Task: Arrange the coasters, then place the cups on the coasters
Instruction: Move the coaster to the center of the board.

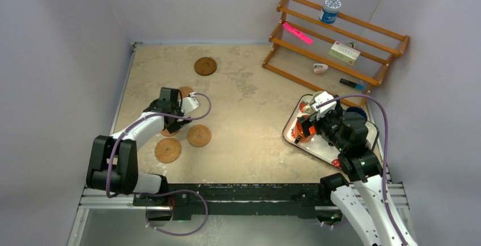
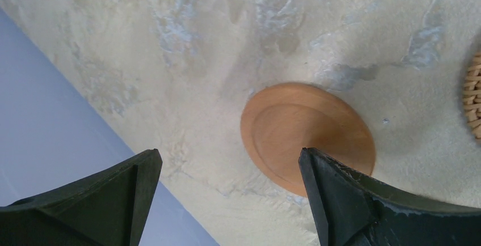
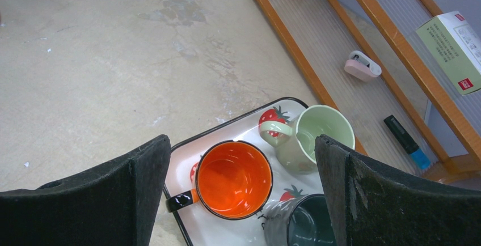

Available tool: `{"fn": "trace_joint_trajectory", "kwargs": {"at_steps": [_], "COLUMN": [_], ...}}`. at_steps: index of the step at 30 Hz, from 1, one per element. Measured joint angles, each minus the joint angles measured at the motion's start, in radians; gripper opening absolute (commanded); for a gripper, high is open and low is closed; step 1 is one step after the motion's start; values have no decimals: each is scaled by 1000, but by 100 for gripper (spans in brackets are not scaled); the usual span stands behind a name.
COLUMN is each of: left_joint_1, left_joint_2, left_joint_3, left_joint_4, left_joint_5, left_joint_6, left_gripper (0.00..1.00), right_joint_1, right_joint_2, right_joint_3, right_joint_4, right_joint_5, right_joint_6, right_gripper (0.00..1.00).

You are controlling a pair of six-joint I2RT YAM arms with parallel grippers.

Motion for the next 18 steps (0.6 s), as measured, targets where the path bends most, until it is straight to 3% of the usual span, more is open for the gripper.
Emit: {"fn": "trace_joint_trajectory", "kwargs": {"at_steps": [10, 18], "left_joint_1": [-124, -266], "left_joint_2": [83, 238], "left_joint_3": [-6, 151], "left_joint_4": [108, 89], "left_joint_5": [-46, -48], "left_joint_6": [32, 29], "left_gripper": [100, 100], "right_joint_1": [0, 0], "right_joint_2": [0, 0], "right_joint_3": [0, -1], "right_joint_4": [0, 0], "right_joint_5": [0, 0], "right_joint_6": [0, 0], "right_gripper": [99, 99]}}
